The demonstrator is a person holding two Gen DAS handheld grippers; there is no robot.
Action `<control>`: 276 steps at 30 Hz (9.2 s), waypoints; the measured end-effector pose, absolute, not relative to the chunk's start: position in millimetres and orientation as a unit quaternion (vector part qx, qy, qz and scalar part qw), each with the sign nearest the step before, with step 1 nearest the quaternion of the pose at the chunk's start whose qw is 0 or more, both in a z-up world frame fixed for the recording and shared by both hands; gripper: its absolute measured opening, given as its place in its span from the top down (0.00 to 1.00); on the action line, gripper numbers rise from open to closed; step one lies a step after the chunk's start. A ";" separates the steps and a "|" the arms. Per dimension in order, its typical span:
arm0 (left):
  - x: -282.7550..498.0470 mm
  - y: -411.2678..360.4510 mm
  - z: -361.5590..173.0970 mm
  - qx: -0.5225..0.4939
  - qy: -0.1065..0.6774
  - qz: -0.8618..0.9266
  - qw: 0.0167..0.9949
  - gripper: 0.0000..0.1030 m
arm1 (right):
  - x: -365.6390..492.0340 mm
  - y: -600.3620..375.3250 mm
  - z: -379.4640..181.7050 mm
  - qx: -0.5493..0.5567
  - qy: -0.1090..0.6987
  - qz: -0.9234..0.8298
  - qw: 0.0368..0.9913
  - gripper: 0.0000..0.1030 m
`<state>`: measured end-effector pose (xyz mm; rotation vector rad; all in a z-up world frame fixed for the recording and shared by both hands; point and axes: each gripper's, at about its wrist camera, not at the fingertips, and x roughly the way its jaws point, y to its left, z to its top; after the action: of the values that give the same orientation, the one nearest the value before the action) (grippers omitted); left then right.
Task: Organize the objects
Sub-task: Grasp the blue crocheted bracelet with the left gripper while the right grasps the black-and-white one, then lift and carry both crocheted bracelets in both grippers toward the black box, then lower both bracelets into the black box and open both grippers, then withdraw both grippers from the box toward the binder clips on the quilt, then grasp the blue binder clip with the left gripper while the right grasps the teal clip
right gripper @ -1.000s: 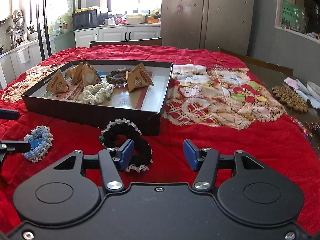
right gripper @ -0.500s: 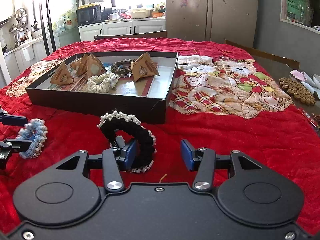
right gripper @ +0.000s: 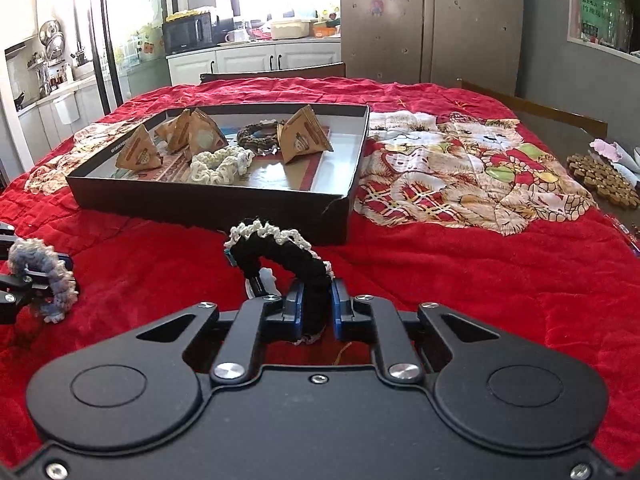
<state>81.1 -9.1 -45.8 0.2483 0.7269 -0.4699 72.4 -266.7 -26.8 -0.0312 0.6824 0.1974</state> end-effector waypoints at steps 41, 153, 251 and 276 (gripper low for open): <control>69.5 -9.6 -14.6 0.113 0.281 -0.220 0.927 0.87 | 55.8 -258.8 -2.9 -0.024 0.296 0.116 0.948 0.89; 235.9 -22.5 -44.6 0.053 0.332 -0.113 0.935 0.62 | 244.9 -211.7 -29.1 0.064 0.351 0.080 0.931 0.80; 89.3 17.4 15.3 0.077 0.246 -0.168 0.952 0.10 | 57.7 -233.9 51.4 -0.043 0.227 0.110 0.967 0.18; 70.8 10.4 -48.9 0.097 0.307 -0.246 0.914 0.28 | 81.2 -213.8 -30.0 -0.059 0.296 0.147 0.942 0.39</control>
<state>70.8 10.4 -48.9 0.1993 0.6324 -0.5066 81.2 -213.8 -30.0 -0.1196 0.6037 0.2994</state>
